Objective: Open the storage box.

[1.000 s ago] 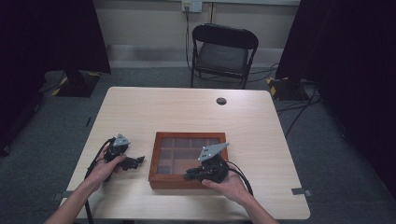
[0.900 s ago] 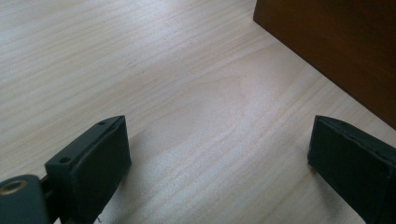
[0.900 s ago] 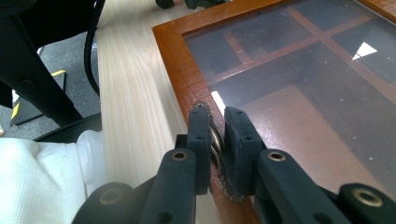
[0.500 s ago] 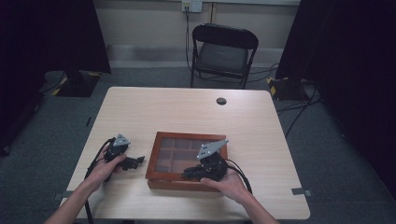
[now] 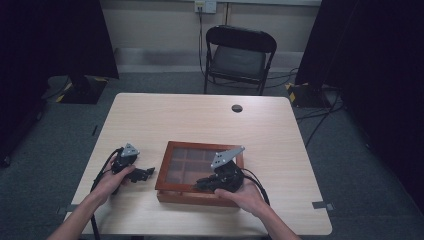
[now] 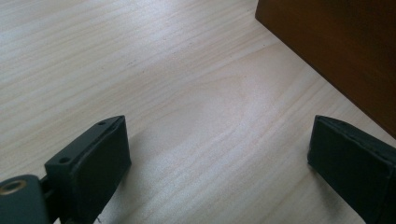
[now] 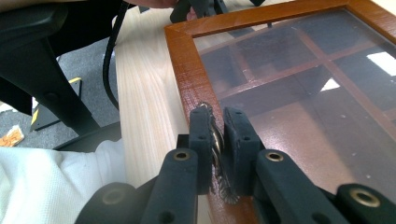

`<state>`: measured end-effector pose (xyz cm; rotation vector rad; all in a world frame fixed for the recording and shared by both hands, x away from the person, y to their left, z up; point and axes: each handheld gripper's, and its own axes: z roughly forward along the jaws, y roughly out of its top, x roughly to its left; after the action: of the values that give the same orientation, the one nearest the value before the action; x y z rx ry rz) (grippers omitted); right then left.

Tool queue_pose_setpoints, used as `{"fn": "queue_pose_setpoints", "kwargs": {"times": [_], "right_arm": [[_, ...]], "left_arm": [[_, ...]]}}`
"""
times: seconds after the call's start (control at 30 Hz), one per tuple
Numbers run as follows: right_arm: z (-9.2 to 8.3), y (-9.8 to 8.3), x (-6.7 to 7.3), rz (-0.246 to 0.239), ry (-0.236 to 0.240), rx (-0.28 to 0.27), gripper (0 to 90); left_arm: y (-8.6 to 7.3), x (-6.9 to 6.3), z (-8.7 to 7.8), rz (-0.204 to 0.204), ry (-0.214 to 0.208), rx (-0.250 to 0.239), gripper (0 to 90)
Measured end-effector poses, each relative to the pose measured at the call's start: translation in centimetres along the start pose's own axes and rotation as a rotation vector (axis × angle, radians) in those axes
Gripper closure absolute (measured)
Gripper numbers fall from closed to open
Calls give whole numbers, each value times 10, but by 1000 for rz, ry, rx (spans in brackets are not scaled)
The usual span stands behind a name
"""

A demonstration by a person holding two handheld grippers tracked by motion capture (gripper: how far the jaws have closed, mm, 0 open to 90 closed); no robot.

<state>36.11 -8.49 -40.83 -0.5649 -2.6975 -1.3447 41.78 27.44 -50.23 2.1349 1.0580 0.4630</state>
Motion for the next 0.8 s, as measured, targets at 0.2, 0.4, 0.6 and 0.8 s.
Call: {"fn": "queue_pose_setpoints", "kwargs": {"times": [0.2,0.4,0.6,0.8], "right_arm": [[-5,1,-1,4,6,-10,826],[-10,3,-1,10,7,-11,827],[-12,7,-1,5,7,-8,827],[-16,11,-2,6,5,-9,827]], "left_arm": [[0,0,0,2,0,1,49],[0,0,0,2,-1,1,49],[0,0,0,0,-1,-1,49],[0,0,0,4,-1,1,49]]}}
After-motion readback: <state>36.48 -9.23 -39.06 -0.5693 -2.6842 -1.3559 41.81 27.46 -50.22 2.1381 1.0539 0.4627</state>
